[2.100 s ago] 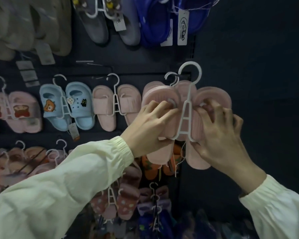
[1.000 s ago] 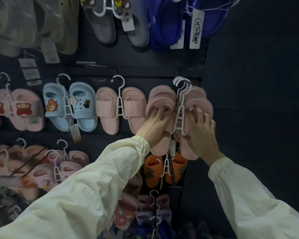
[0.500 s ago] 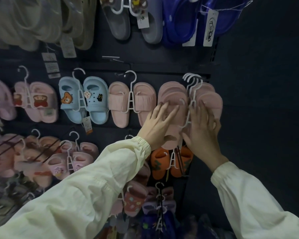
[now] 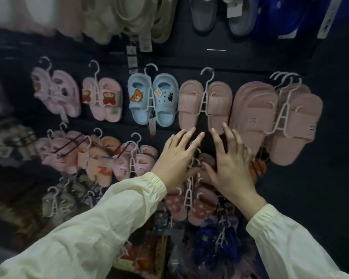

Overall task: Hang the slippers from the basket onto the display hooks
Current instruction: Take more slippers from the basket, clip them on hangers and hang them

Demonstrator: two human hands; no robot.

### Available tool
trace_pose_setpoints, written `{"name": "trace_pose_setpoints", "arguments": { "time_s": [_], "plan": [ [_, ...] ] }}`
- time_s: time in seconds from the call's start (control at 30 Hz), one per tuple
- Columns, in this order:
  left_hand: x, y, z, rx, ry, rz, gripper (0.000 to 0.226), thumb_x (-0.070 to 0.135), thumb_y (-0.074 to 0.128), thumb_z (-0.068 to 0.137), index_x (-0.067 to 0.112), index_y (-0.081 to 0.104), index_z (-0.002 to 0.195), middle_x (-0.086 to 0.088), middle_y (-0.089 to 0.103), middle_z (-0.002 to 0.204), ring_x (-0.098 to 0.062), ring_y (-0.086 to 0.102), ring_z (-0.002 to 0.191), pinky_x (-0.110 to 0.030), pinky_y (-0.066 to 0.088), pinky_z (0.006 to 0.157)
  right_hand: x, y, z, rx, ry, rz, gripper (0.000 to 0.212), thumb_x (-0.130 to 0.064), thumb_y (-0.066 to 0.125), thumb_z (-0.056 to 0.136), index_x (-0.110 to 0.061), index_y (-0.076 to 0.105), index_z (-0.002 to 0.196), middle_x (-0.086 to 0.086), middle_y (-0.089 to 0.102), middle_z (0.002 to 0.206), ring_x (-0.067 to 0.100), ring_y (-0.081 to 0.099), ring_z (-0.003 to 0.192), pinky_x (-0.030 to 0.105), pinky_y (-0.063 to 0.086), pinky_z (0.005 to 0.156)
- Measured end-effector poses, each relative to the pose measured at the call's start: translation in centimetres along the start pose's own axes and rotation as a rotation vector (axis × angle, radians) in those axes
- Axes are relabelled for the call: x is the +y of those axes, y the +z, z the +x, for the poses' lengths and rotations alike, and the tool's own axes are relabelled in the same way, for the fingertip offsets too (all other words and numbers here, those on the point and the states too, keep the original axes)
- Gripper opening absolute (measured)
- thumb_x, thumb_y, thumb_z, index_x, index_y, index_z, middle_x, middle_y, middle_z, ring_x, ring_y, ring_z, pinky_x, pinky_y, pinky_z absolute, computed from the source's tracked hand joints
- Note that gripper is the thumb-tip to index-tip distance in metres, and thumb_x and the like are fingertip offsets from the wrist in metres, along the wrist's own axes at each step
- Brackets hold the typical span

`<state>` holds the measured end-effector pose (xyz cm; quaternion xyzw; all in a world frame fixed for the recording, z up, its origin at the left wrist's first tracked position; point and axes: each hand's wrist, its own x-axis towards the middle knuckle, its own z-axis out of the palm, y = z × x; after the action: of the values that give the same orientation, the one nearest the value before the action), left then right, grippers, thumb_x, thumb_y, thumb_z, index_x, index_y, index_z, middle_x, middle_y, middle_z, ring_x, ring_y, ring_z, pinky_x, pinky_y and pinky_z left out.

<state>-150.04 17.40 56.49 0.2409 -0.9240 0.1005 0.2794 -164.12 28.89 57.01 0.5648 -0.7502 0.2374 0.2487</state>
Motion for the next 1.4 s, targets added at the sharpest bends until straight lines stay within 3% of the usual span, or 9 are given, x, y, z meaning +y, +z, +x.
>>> {"name": "trace_pose_setpoints", "arguments": {
  "time_s": [0.07, 0.3, 0.47, 0.73, 1.03, 1.4],
  "plan": [
    [-2.0, -1.5, -3.2, -0.027, -0.033, -0.024, 0.093, 0.052, 0.063, 0.090, 0.024, 0.007, 0.160, -0.005, 0.013, 0.165, -0.028, 0.012, 0.150, -0.047, 0.016, 0.121, -3.2, 0.5, -1.1, -0.019, -0.024, 0.000, 0.087, -0.048, 0.063, 0.087, -0.024, 0.017, 0.157, 0.006, 0.008, 0.165, 0.030, 0.012, 0.150, 0.057, 0.024, 0.112],
    [-10.0, -6.8, -15.3, -0.032, -0.090, -0.026, 0.094, 0.056, 0.066, 0.085, 0.019, 0.018, 0.158, -0.009, 0.030, 0.158, -0.031, 0.030, 0.143, -0.048, 0.033, 0.115, -16.0, 2.1, -5.3, -0.102, -0.065, 0.048, 0.087, -0.046, 0.064, 0.087, -0.023, 0.018, 0.157, 0.007, 0.012, 0.164, 0.032, 0.017, 0.149, 0.058, 0.027, 0.110],
    [-14.2, -9.1, -25.0, -0.040, -0.175, -0.041, 0.090, 0.054, 0.066, 0.086, 0.017, 0.024, 0.156, -0.010, 0.037, 0.153, -0.029, 0.034, 0.139, -0.044, 0.032, 0.114, -25.1, 3.9, -10.2, -0.192, -0.112, 0.100, 0.085, -0.046, 0.062, 0.089, -0.024, 0.017, 0.157, 0.007, 0.013, 0.163, 0.032, 0.017, 0.148, 0.059, 0.027, 0.109],
    [-19.2, -7.7, -39.8, -0.237, -0.340, -0.117, 0.089, 0.057, 0.062, 0.089, 0.022, 0.018, 0.158, -0.006, 0.030, 0.158, -0.028, 0.030, 0.143, -0.046, 0.033, 0.115, -35.5, 8.2, -19.1, -0.410, -0.137, 0.104, 0.085, -0.044, 0.064, 0.088, -0.022, 0.020, 0.156, 0.007, 0.015, 0.163, 0.032, 0.021, 0.147, 0.059, 0.029, 0.109],
    [-21.4, -5.3, -47.5, -0.343, -0.490, -0.243, 0.088, 0.052, 0.065, 0.089, 0.021, 0.020, 0.157, -0.007, 0.030, 0.157, -0.032, 0.029, 0.142, -0.050, 0.032, 0.114, -39.1, 10.9, -23.9, -0.617, -0.138, 0.102, 0.085, -0.044, 0.062, 0.089, -0.023, 0.015, 0.157, 0.007, 0.011, 0.164, 0.033, 0.017, 0.148, 0.059, 0.026, 0.111],
    [-22.9, -0.9, -49.5, -0.468, -0.644, -0.357, 0.086, 0.045, 0.070, 0.088, 0.021, 0.023, 0.156, -0.009, 0.030, 0.158, -0.035, 0.032, 0.141, -0.053, 0.033, 0.113, -38.2, 15.3, -24.4, -0.747, -0.096, 0.149, 0.084, -0.041, 0.062, 0.090, -0.021, 0.016, 0.157, 0.009, 0.014, 0.162, 0.034, 0.017, 0.147, 0.064, 0.026, 0.110]
  ]
}}
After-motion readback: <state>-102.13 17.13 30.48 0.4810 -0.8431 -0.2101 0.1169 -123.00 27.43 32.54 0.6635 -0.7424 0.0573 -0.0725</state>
